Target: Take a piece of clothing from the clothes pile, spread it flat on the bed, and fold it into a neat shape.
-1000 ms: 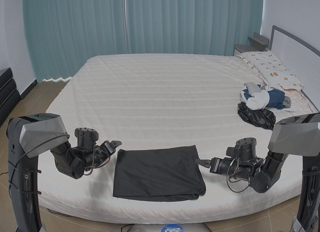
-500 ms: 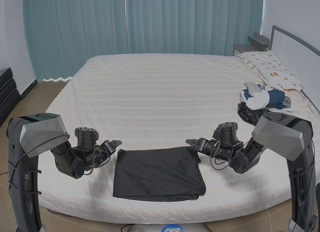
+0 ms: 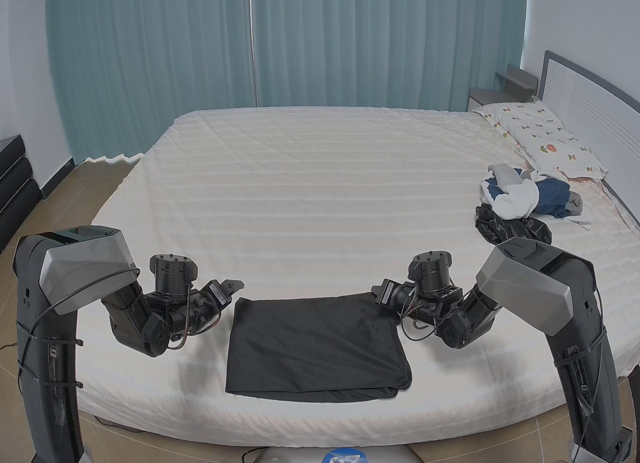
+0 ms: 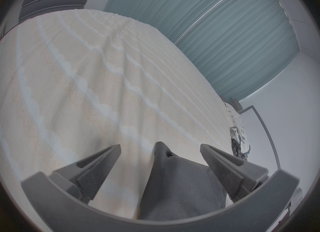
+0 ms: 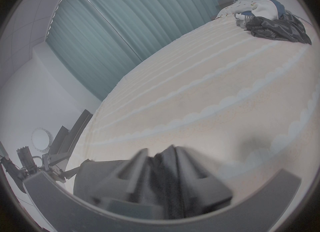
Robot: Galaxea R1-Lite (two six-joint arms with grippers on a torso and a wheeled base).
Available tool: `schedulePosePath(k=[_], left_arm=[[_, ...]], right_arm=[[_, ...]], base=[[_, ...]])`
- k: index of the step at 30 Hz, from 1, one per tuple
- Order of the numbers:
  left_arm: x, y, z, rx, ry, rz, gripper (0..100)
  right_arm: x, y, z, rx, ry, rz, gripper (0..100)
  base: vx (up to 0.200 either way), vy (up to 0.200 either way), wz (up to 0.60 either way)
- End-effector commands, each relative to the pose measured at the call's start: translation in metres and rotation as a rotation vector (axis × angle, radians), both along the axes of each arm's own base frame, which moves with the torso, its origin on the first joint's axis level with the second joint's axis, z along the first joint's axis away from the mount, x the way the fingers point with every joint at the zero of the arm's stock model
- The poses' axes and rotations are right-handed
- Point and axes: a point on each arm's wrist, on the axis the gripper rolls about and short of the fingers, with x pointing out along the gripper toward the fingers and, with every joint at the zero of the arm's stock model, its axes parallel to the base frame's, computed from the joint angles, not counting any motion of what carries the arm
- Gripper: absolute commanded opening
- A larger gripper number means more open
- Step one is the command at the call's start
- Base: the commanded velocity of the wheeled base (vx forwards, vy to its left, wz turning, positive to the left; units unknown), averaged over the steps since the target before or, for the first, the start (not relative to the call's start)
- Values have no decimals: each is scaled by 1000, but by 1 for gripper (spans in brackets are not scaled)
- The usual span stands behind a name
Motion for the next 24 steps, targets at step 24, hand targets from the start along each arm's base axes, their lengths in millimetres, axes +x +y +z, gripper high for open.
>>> schedulePosePath(k=[24], left_arm=[[0,0,-1,1,0,2,100]], right_arm=[[12,-13,-6,-21,-21,-96,0]], base=[[0,0,0]])
